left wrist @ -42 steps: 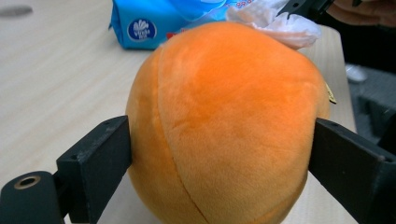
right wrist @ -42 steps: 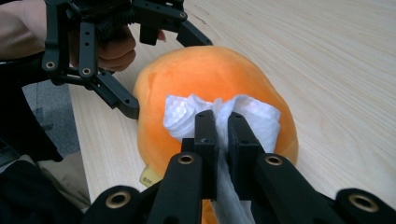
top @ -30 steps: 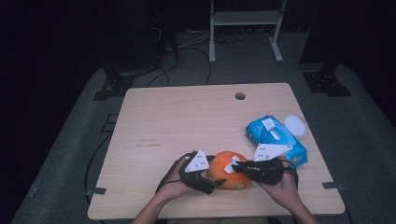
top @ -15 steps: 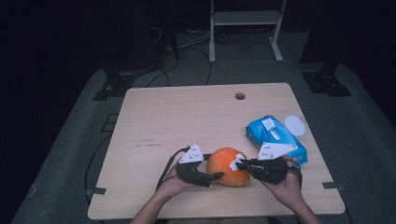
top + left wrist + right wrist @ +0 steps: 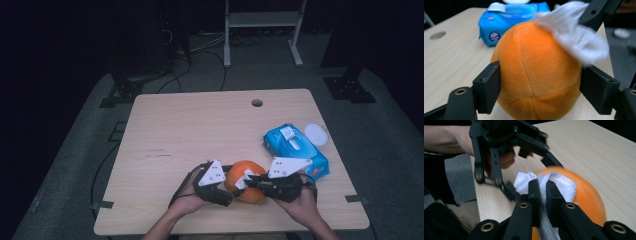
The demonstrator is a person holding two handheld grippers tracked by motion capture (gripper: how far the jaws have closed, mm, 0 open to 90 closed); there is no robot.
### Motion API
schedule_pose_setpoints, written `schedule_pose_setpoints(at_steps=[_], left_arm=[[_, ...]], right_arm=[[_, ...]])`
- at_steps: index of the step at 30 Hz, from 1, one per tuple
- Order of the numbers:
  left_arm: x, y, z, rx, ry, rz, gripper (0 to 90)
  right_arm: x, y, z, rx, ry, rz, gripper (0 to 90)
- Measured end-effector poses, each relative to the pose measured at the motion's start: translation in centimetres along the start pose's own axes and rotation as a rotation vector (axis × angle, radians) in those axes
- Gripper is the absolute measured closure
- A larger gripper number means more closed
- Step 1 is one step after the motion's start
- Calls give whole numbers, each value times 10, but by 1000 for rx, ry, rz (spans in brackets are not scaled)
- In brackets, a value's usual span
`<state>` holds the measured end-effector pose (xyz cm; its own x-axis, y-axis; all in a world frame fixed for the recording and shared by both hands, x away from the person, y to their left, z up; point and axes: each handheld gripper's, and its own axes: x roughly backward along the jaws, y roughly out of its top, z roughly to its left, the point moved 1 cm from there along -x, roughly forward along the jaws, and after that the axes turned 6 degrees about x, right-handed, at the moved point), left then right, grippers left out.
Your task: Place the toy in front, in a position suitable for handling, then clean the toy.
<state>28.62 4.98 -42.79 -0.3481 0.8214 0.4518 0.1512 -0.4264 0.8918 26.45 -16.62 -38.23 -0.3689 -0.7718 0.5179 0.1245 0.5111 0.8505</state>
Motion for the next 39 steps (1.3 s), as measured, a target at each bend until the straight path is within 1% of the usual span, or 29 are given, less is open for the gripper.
schedule_pose_setpoints(at_steps=[1,2,3,4,5,7,8,9,10,11,12,13,14,15,17,19,20,22,23,24,25,26,28,30,32,33,34,35,39], left_arm=[[-1,0,-2,-18,4,7,224],[-1,0,-2,-18,4,7,222],[0,-1,0,-4,-1,1,222],[0,-1,0,-4,-1,1,223],[2,-2,3,14,-10,-9,223],[2,-3,5,31,-15,-27,218],[3,-2,6,46,-11,-31,205],[2,-3,9,81,-7,-32,163],[2,-3,9,81,-7,-32,139],[0,-5,13,139,-19,-39,139],[-1,-6,13,156,-34,-42,151],[-1,-7,13,153,-41,-41,182],[-2,-7,11,139,-37,-36,202],[-2,-7,10,138,-34,-32,201],[0,-6,10,142,-34,-43,200],[2,-4,10,150,-37,-60,197],[2,-4,10,150,-37,-60,192],[1,-2,8,168,-31,-78,180],[-4,-5,7,176,-14,-60,172],[-4,-5,7,176,-14,-60,160],[-8,-8,7,170,-7,-42,160],[-10,-10,8,186,-3,-35,136],[-12,-12,11,236,-11,-16,99],[-13,-13,12,251,-13,-13,94],[-14,-13,11,253,-22,-10,129],[-14,-13,9,234,-22,-12,162],[-13,-12,9,228,-18,-12,186],[-13,-12,9,225,-16,-13,220],[-12,-13,9,222,-17,-19,297]], right_arm=[[-2,2,3,17,-1,6,836],[-3,4,5,30,-10,13,836],[-2,5,5,42,-24,19,837],[-2,5,5,42,-24,19,837],[-1,5,3,35,-28,17,837],[5,0,-6,9,-49,11,837],[6,-2,-10,-7,-54,13,837],[9,-8,-17,-37,-82,18,837],[11,-10,-21,-58,-82,7,837],[13,-12,-25,-75,-71,-4,837],[14,-12,-25,-82,-69,-4,837],[12,-12,-24,-77,-65,-2,836],[11,-11,-23,-72,-56,1,837],[8,-10,-21,-65,-48,12,837],[4,-9,-18,-49,-45,25,836],[2,-9,-18,-47,-35,23,836],[2,-9,-18,-47,-35,23,836],[2,-9,-18,-50,-32,21,836],[3,-10,-18,-57,-30,24,836],[2,-10,-19,-53,-32,23,836],[2,-10,-19,-53,-32,23,836],[3,-11,-19,-54,-35,27,836],[4,-12,-21,-61,-38,24,836],[7,-14,-24,-74,-43,15,836],[8,-15,-25,-83,-42,13,836],[8,-16,-27,-91,-42,12,836],[8,-16,-27,-92,-42,13,836],[8,-15,-26,-87,-43,14,836],[7,-14,-24,-80,-48,17,836]])
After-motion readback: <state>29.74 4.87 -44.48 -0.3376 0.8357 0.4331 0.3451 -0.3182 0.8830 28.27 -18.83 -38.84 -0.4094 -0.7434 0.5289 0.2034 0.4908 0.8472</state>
